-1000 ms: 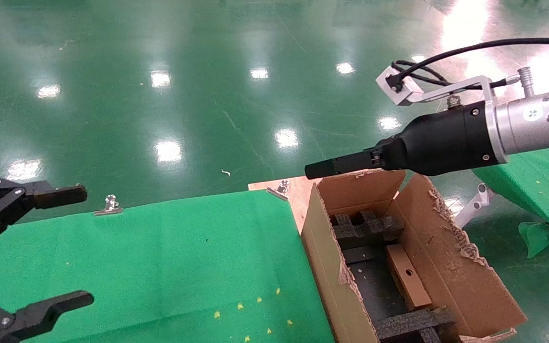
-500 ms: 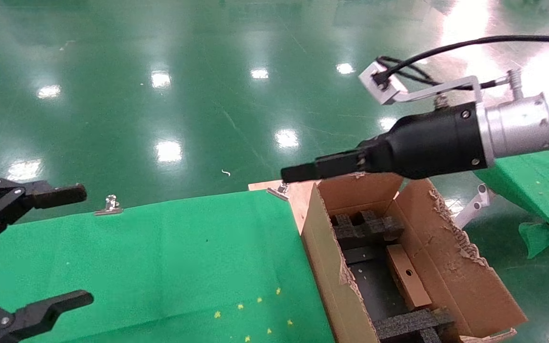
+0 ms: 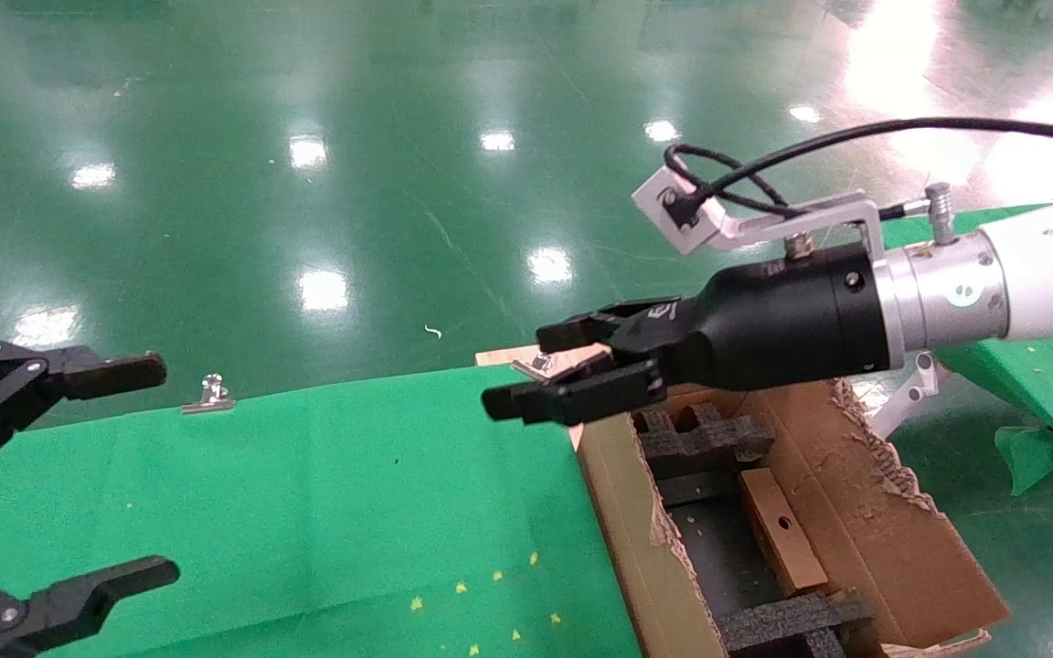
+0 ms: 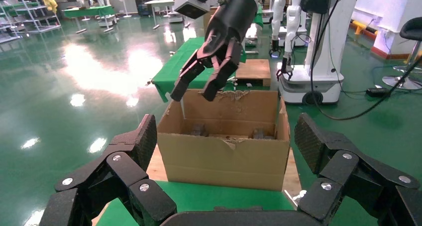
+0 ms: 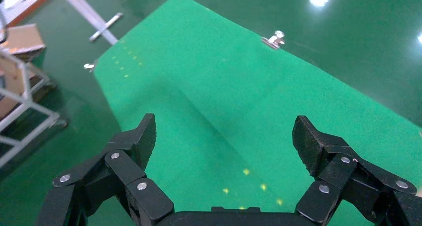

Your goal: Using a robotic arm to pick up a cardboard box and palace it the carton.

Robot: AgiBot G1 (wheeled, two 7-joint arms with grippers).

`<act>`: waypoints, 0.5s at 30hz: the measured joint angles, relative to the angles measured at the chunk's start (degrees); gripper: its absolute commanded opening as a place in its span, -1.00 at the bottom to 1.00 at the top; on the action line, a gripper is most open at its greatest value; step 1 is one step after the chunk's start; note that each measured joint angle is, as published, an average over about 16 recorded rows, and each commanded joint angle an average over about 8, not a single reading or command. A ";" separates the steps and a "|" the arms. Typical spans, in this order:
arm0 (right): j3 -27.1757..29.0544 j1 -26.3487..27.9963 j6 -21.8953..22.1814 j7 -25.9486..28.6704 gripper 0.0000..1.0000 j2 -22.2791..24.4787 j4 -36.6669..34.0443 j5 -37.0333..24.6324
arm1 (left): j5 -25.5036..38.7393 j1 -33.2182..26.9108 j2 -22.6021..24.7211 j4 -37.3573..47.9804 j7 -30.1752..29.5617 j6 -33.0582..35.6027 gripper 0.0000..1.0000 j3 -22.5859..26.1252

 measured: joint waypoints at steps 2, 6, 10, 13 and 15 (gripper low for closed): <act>2.13 -1.83 -0.58 -2.00 1.00 -0.26 0.26 0.64 | 0.00 0.00 0.00 0.00 0.00 0.00 1.00 0.00; 6.40 -5.48 -1.74 -5.99 1.00 -0.77 0.79 1.92 | -0.01 0.00 0.00 0.00 0.00 0.00 1.00 0.01; 10.64 -9.11 -2.89 -9.96 1.00 -1.28 1.31 3.19 | -0.01 0.00 -0.01 0.00 0.01 -0.01 1.00 0.01; 13.85 -11.86 -3.76 -12.96 1.00 -1.67 1.71 4.15 | -0.01 0.00 -0.01 0.00 0.01 -0.01 1.00 0.02; 16.00 -13.70 -4.34 -14.98 1.00 -1.93 1.97 4.79 | -0.01 -0.01 -0.01 0.00 0.01 -0.01 1.00 0.02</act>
